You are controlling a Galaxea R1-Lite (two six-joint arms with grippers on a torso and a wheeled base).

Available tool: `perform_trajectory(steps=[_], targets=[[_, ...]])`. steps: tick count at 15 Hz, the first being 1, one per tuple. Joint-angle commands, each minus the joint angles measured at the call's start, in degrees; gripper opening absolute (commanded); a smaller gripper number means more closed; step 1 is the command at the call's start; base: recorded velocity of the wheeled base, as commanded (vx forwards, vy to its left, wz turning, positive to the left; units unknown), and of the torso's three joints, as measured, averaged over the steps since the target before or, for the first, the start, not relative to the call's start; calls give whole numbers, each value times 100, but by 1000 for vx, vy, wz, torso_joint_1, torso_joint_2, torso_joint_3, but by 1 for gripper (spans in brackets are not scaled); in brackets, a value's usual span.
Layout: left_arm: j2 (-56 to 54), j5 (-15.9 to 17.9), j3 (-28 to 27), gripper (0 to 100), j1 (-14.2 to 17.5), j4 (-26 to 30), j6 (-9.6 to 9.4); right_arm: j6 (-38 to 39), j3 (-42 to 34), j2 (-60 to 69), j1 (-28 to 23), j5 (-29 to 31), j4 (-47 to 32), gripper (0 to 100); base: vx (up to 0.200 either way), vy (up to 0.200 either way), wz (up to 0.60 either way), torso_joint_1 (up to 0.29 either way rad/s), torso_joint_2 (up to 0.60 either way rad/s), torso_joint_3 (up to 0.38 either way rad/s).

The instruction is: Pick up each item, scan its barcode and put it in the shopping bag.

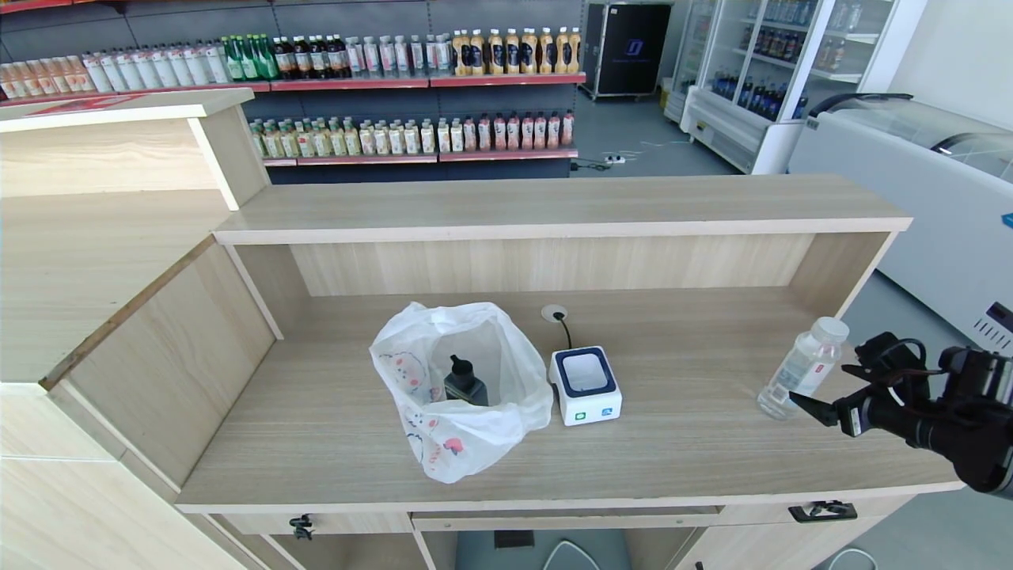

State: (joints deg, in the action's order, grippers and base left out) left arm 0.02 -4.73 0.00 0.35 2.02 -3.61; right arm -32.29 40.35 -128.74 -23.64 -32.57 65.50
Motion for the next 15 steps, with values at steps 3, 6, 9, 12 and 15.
perform_trajectory(steps=[3, 6, 9, 12, 15], targets=[[-2, -2, 0, 100, 0, 0, 0, 56, 192, -177, 184, -3, 7, 100, 0, 0, 0, 0, 0, 0], [-2, -2, 0, 100, 0, 0, 0, 92, 272, -318, 298, -3, 174, 100, 0, 0, 0, 0, 0, 0], [-2, -2, 0, 100, 0, 0, 0, 92, 377, -388, 342, -3, 191, 100, 0, 0, 0, 0, 0, 0], [-2, -2, 0, 100, 0, 0, 0, 92, 456, -502, 395, -3, 253, 100, 0, 0, 0, 0, 0, 0], [-2, -2, 0, 100, 0, 0, 9, 92, 482, -546, 457, -3, 305, 100, 0, 0, 0, 0, 0, 0]])
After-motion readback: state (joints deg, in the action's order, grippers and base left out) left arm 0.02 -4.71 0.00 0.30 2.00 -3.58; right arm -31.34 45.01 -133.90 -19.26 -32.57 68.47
